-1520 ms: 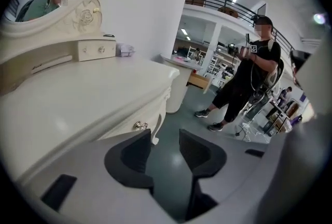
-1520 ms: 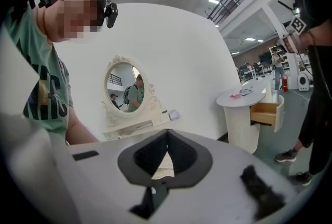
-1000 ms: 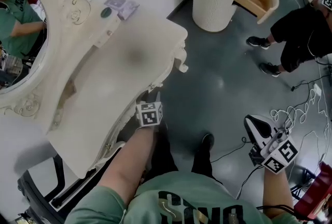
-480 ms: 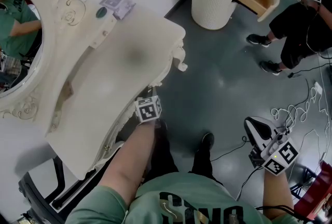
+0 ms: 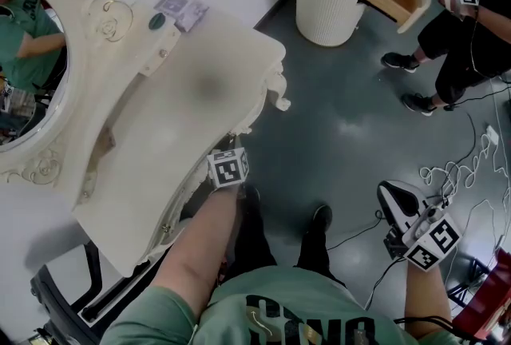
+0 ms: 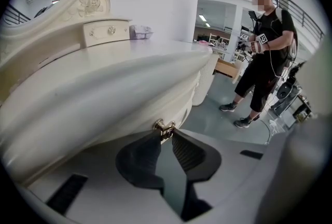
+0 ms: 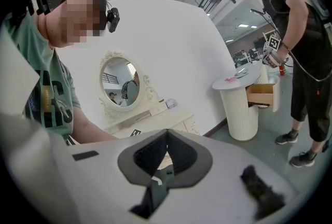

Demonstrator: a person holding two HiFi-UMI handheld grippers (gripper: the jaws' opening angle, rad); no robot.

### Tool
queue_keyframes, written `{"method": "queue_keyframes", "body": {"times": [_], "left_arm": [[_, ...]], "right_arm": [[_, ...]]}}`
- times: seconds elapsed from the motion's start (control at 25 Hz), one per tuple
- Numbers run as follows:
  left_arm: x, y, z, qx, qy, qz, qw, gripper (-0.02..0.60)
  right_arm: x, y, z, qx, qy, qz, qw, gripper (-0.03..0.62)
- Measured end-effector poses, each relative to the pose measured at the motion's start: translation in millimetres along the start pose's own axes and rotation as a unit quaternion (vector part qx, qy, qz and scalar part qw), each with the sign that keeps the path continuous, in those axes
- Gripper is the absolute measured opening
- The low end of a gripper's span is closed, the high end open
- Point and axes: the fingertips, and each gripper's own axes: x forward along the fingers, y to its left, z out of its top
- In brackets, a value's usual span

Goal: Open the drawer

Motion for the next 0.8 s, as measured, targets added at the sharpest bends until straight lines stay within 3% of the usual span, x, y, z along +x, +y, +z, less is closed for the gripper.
{"method": "queue_keyframes", "body": {"times": [0.52, 0.8], "left_arm": [[-3, 0, -2, 0.000, 0.006, -0.004, 1.0000, 0.074], [-11, -25, -15, -0.018, 0.000, -0.019, 0.9997, 0.072]], "right_arm": [[-9, 4, -5, 0.013, -0.009, -0.001, 1.000, 0.012], [-14, 3, -4, 0.012, -0.013, -0.002, 1.000, 0.012]]}}
